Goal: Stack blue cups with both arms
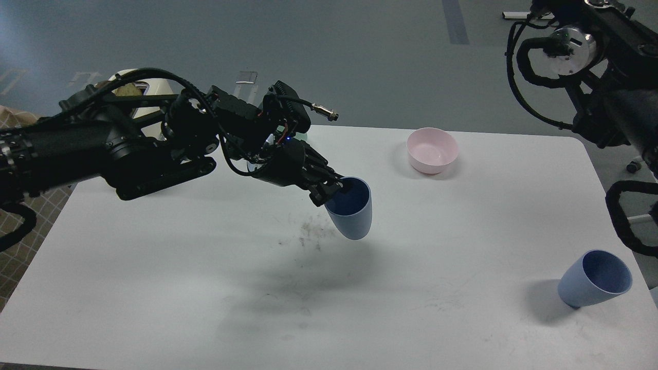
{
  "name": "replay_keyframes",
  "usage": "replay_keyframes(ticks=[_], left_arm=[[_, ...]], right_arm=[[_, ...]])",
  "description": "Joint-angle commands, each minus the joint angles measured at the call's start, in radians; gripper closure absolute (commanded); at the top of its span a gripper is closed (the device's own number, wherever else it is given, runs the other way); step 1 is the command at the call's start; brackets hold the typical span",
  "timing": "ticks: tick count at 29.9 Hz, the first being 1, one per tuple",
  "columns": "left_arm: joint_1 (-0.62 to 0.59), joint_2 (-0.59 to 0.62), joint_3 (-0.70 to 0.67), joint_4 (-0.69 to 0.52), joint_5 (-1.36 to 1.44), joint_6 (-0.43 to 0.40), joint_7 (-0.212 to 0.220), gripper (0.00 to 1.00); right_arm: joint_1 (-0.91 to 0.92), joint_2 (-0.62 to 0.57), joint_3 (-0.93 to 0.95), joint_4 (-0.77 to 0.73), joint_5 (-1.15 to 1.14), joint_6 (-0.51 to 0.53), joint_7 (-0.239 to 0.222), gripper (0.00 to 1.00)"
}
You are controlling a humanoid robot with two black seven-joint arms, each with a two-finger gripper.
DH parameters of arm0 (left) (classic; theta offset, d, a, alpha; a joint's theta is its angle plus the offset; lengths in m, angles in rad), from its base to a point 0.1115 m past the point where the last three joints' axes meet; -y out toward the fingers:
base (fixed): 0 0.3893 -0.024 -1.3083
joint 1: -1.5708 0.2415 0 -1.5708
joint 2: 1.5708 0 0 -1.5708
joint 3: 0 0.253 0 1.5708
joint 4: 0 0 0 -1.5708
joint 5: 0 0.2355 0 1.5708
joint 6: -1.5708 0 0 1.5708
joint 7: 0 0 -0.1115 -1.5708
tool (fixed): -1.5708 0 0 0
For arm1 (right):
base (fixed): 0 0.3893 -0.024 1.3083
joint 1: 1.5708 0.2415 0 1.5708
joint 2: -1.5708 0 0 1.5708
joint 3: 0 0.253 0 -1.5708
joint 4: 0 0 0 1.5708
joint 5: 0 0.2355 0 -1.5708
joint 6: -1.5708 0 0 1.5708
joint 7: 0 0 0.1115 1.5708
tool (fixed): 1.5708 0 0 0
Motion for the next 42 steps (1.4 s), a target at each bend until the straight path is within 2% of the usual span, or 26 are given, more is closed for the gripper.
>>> replay_keyframes(ticks=[1,8,19,21,22,23,25,26,29,34,38,42], left_arm=[[-0.007,-0.094,0.049,0.095,0.009,-0.002,0.000,1.00],[-0.007,-0.162,0.129,0.194,0.065,-0.002,0.000,1.00],[-0.006,-0.187,0.131,0.200,0.073,-0.011,0.000,0.99],[-0.003,-0.187,0.131,0.200,0.072,-0.023,0.000,0.80],[-0.003,-0.187,0.131,0.200,0.072,-0.023,0.000,0.76],[-0.003,-0.187,0.129,0.200,0.072,-0.023,0.000,0.65],[-0.003,-0.185,0.131,0.200,0.070,-0.023,0.000,0.51],[-0.006,-0.181,0.129,0.200,0.067,-0.023,0.000,0.37],[-0.013,-0.168,0.128,0.197,0.059,-0.023,0.000,0.18],[-0.059,-0.124,0.120,0.183,0.009,-0.030,0.000,0.06],[-0.131,-0.064,0.116,0.159,-0.103,-0.070,0.000,0.05],[-0.219,0.035,0.091,0.148,-0.316,-0.070,0.000,0.05]], right_arm=[[-0.004,0.003,-0.001,0.000,0.000,0.000,0.000,0.00],[-0.009,0.003,-0.002,0.000,0.000,0.000,0.000,0.00],[-0.027,0.005,-0.002,0.002,0.000,0.000,0.000,0.00],[-0.029,0.003,-0.002,0.002,0.000,0.000,0.000,0.00],[-0.029,0.003,-0.002,0.002,0.000,0.000,0.000,0.00],[-0.029,0.002,-0.002,0.002,0.000,0.000,0.000,0.00],[-0.029,0.000,-0.002,0.002,0.000,0.000,0.000,0.00],[-0.031,0.000,-0.002,0.002,0.000,0.000,0.000,0.00],[-0.031,-0.003,-0.002,0.002,0.000,0.000,0.000,0.00],[-0.031,-0.017,-0.004,0.002,0.000,0.000,0.000,0.00],[-0.032,-0.041,-0.008,0.005,0.000,0.000,0.000,0.00],[-0.032,-0.109,-0.074,0.029,0.005,0.000,0.000,0.00]])
